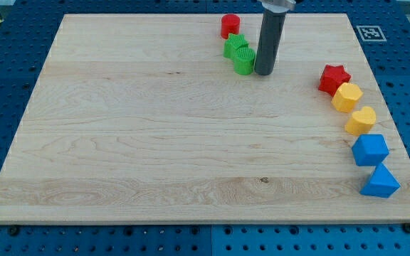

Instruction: Move the green circle into the green star

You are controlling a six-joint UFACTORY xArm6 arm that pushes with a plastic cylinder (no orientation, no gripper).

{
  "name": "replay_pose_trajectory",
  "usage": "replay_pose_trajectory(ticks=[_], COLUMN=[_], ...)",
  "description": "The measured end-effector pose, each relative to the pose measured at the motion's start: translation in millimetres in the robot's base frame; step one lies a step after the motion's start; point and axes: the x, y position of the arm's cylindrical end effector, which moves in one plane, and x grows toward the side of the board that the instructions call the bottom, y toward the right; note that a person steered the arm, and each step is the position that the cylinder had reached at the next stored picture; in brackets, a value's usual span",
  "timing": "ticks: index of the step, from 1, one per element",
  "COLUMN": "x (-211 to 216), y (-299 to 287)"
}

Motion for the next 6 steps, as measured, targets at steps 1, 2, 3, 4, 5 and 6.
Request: replay_pose_trajectory(ticks=[1,2,3,4,5,6], x=[20,18,14,12,-6,-25], y=[0,-6,-17,-17,-17,-17])
